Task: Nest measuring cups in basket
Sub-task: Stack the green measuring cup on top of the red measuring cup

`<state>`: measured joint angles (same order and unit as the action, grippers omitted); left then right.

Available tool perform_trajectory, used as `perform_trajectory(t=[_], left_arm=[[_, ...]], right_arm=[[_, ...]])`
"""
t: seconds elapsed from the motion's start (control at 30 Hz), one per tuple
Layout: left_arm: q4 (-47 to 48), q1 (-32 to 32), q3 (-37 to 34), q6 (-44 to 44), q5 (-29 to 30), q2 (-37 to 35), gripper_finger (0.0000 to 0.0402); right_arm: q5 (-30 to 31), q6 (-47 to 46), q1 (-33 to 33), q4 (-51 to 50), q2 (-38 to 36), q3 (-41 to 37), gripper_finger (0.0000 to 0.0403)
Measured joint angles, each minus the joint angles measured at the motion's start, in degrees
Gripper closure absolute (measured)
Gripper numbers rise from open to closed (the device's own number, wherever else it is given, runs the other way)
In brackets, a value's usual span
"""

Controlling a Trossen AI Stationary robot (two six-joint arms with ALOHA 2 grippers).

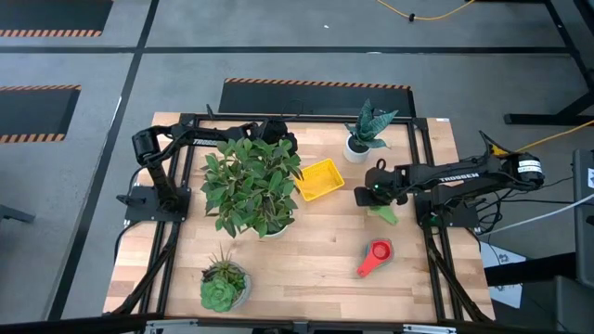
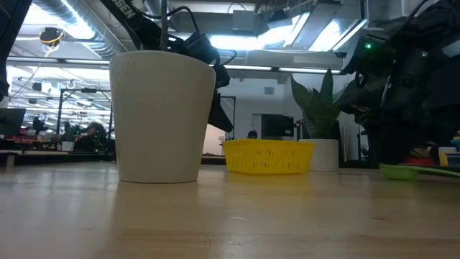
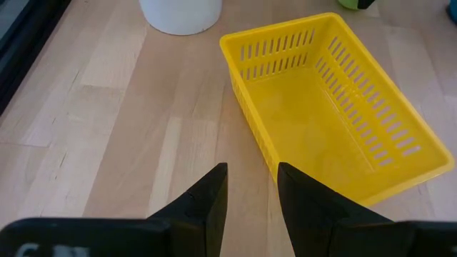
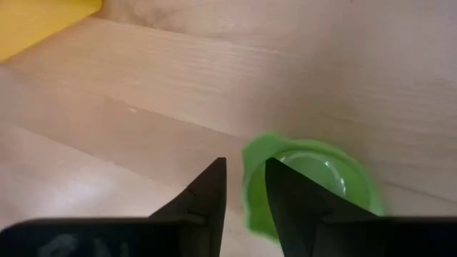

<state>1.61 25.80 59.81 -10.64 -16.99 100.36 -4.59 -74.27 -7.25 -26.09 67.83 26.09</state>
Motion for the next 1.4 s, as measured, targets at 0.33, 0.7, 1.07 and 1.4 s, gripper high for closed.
perform_trajectory(t=[0.33, 0.7, 1.07, 1.4], left_arm=[[0.0, 0.0, 0.0, 0.0, 0.0, 0.0, 0.0285], [0.0, 0.0, 0.0, 0.0, 0.0, 0.0, 0.0285], [0.0, 0.0, 0.0, 0.0, 0.0, 0.0, 0.0285], [0.0, 0.0, 0.0, 0.1, 0.0, 0.0, 0.0285]], right_arm=[[-0.1, 1.0, 0.0, 0.0, -1.3, 0.1, 0.0302], [-1.5, 3.7, 0.0, -4.4, -14.9, 0.1, 0.0302], [0.4, 44.4, 0.0, -2.9, -24.0, 0.2, 0.0302], [12.1, 58.2, -0.1, -5.2, -22.1, 0.2, 0.0302]])
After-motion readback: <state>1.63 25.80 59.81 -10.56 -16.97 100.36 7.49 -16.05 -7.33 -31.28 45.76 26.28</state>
